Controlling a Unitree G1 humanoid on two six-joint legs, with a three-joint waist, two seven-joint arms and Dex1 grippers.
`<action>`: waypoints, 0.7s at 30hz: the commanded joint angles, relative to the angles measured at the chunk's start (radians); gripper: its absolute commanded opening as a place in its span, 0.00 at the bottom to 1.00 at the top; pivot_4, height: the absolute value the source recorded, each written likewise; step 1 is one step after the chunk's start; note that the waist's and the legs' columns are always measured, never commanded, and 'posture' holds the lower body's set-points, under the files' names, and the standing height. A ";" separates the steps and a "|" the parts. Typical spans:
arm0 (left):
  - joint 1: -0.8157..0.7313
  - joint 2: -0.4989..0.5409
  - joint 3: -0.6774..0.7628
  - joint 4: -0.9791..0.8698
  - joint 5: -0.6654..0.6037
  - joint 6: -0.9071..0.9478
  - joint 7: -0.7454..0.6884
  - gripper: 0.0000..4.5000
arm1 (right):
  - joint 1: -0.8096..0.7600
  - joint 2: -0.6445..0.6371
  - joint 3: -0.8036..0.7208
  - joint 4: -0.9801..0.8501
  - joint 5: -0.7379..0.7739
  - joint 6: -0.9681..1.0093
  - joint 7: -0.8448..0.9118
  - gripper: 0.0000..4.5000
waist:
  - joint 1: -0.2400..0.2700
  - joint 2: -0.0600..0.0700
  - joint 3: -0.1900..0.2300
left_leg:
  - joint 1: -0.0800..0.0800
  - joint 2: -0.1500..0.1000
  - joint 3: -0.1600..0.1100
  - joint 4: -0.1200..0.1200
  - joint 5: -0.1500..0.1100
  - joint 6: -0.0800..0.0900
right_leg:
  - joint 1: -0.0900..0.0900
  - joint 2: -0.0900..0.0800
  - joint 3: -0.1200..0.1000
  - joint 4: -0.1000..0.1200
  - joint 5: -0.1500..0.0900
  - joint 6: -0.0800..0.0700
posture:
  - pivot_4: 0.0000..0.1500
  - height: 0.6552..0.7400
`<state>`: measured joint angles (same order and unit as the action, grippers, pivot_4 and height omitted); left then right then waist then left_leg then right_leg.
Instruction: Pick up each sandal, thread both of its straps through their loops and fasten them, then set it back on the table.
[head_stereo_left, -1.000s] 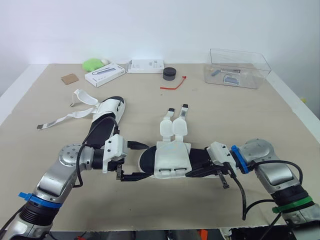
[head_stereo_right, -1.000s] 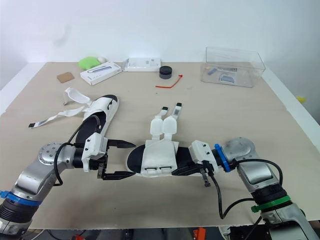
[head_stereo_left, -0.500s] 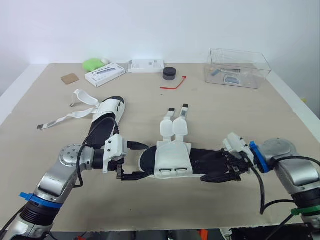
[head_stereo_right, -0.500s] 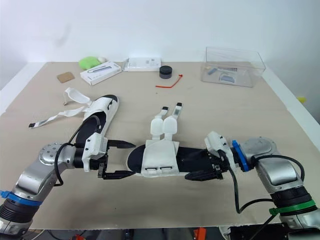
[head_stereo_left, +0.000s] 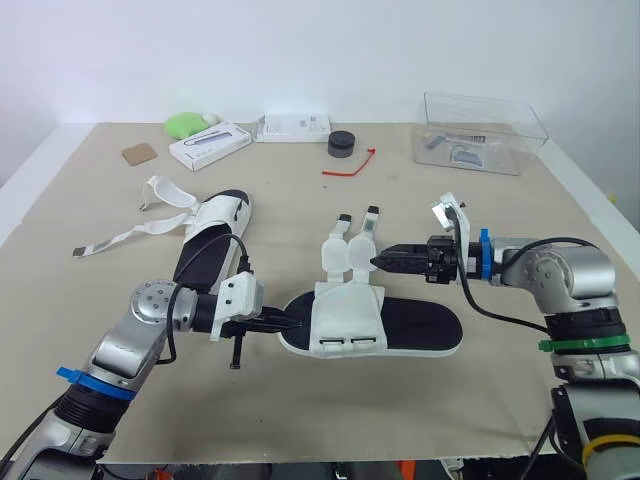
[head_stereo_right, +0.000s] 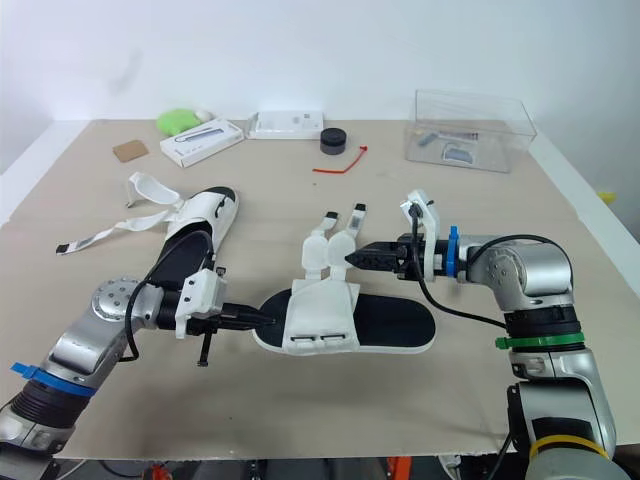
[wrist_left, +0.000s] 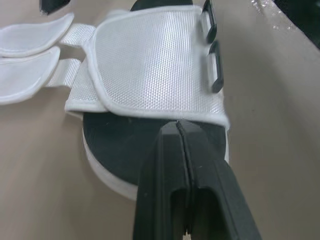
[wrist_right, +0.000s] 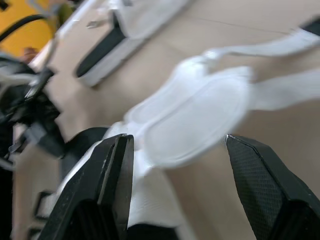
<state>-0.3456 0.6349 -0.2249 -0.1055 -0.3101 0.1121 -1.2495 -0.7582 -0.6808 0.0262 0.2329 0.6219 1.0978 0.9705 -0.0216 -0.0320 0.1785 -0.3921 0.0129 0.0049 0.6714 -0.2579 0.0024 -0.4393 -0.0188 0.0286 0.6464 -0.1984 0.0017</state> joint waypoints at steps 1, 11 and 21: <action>-0.015 0.002 0.006 -0.002 0.010 -0.029 -0.006 0.01 | -0.077 0.020 -0.003 0.091 -0.007 0.060 -0.010 0.70 | -0.001 0.000 0.000 | -0.001 0.000 0.000 0.000 0.000 0.000 | 0.000 0.000 0.000 0.000 0.000 0.000 | 1.00 1.00; 0.001 0.000 0.008 -0.017 0.020 -0.049 0.006 0.01 | -0.255 0.129 -0.042 0.393 -0.030 0.109 -0.025 0.70 | -0.002 0.000 0.000 | -0.001 0.000 0.001 0.000 0.000 0.001 | -0.001 0.000 0.001 0.000 0.000 0.002 | 1.00 1.00; 0.026 0.002 0.005 -0.046 0.021 -0.052 0.024 0.01 | -0.406 0.228 -0.155 0.752 -0.110 -0.072 -0.150 0.70 | -0.003 0.000 0.000 | -0.001 0.000 0.005 0.000 0.000 0.001 | -0.001 0.000 0.002 0.000 0.001 0.001 | 1.00 1.00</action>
<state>-0.3229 0.6359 -0.2260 -0.1169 -0.2912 0.0710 -1.2283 -1.1199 -0.4544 -0.0817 0.9566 0.5111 1.0678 0.8455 -0.0250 -0.0319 0.1785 -0.3927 0.0129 0.0101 0.6714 -0.2582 0.0031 -0.4405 -0.0187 0.0309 0.6461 -0.1970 0.0026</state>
